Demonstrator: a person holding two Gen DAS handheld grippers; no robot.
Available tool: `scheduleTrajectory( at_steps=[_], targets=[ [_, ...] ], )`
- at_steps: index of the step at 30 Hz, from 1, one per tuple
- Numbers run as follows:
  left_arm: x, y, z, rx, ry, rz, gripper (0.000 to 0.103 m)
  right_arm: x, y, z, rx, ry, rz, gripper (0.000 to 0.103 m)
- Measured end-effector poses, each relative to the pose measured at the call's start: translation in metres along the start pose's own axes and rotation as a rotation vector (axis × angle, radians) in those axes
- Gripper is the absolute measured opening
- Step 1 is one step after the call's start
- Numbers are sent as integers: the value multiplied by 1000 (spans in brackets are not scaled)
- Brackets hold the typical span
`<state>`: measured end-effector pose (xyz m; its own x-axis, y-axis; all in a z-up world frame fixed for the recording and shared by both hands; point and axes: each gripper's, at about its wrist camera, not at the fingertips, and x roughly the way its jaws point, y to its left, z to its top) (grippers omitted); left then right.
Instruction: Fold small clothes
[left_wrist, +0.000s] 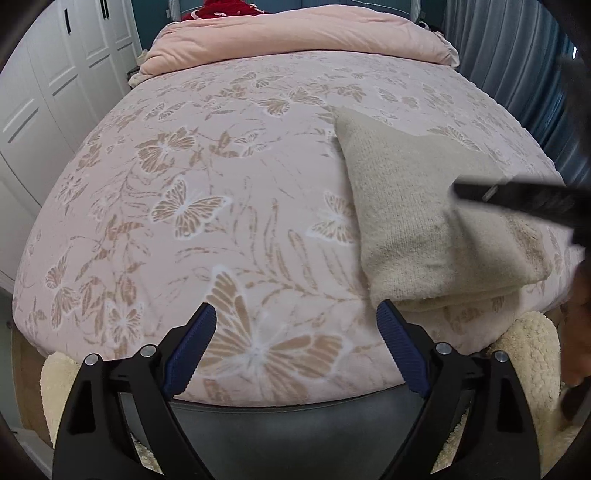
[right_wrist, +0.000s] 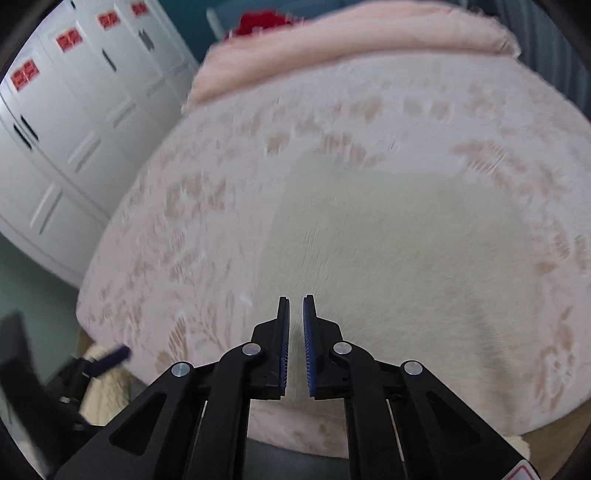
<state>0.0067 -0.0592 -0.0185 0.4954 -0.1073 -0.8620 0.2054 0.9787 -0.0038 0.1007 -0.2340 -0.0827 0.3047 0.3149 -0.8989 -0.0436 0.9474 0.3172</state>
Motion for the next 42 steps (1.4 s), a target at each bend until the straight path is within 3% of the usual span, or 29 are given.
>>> scheduleTrajectory(
  at_steps=[2,6,10,12,14,16,18,19,22,25,26,27,30,32,33,35,36,42],
  targets=[
    [-2,6,-1,-16,1,3,88,4,1,-2,9,-16,42,1],
    [1,14,-3,-40,10,0,89,-51,13,2,18,-131,31,5],
    [14,6,-3,-41,50,-33,89,5,11,-12,-47,-1,-78,1],
    [13,-3,-3,-19,53,-48,89,-9,13,-10,-50,-34,-61,0],
    [3,-12,-2,28,12,-42,89,-49,7,-4,-10,-137,-7,2],
    [-5,-20,-1,69,-22,-28,90,-87,-17,-1,52,-261,-28,17],
    [-8,-25,2,81,-37,-51,91,-107,-57,1,158,-327,-116,63],
    [-7,-28,5,85,-37,-59,91,-109,-80,3,216,-328,-157,64],
    [0,-45,14,99,-24,-85,91,-100,-141,8,372,-261,-201,64],
    [4,-62,23,86,-13,-132,91,-75,-162,15,384,-193,-112,60],
    [7,-68,27,85,-7,-138,91,-67,-161,19,368,-170,-85,30],
    [10,-74,30,87,1,-144,91,-69,-156,23,342,-174,-97,19],
    [14,-87,36,107,9,-133,91,-111,-138,32,263,-327,-64,10],
    [17,-92,37,117,9,-126,91,-121,-144,35,264,-374,-71,9],
    [19,-94,38,118,12,-126,91,-108,-152,35,277,-339,-107,9],
    [27,-98,37,120,26,-117,92,-51,-169,33,263,-132,-191,10],
    [34,-100,36,122,40,-116,92,-35,-173,27,250,-98,-205,11],
    [58,-99,29,128,99,-74,92,-132,-150,7,301,-391,-124,15]
  ],
)
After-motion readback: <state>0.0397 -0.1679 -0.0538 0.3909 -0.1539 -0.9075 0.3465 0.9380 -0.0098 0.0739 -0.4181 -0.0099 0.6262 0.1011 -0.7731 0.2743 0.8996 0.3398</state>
